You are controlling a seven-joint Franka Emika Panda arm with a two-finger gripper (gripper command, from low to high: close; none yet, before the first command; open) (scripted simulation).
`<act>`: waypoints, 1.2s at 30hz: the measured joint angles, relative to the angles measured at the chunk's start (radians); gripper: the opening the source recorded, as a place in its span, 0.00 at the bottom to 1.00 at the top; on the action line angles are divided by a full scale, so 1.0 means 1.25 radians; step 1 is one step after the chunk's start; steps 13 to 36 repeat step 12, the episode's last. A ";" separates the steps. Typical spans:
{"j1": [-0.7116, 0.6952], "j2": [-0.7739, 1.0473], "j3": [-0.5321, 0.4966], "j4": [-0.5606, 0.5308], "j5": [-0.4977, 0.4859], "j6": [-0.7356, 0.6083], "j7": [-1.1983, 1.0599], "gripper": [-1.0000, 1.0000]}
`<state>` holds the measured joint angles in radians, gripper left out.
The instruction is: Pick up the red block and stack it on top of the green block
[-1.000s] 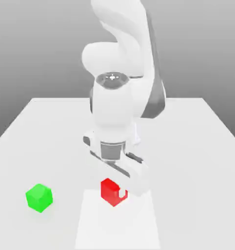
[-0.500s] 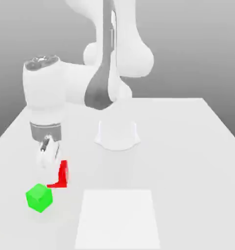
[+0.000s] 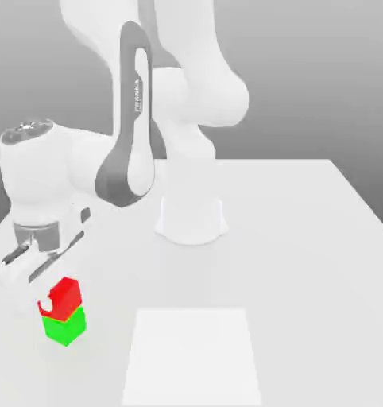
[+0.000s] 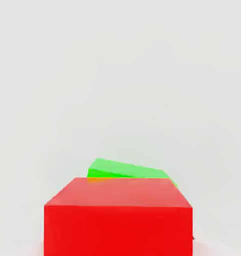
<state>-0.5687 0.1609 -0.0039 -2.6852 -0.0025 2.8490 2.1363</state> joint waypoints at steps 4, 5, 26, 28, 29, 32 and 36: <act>0.000 0.005 0.001 0.000 0.001 0.004 -0.001 1.00; 0.000 -0.001 0.000 0.000 0.000 -0.002 -0.001 1.00; -0.002 -0.102 -0.002 0.000 -0.008 -0.099 0.005 1.00; -0.002 -0.102 -0.002 0.000 -0.008 -0.099 0.005 1.00; -0.002 -0.102 -0.002 0.000 -0.008 -0.099 0.005 1.00; -0.002 -0.102 -0.002 0.000 -0.008 -0.099 0.005 1.00; -0.002 -0.102 -0.002 0.000 -0.008 -0.099 0.005 1.00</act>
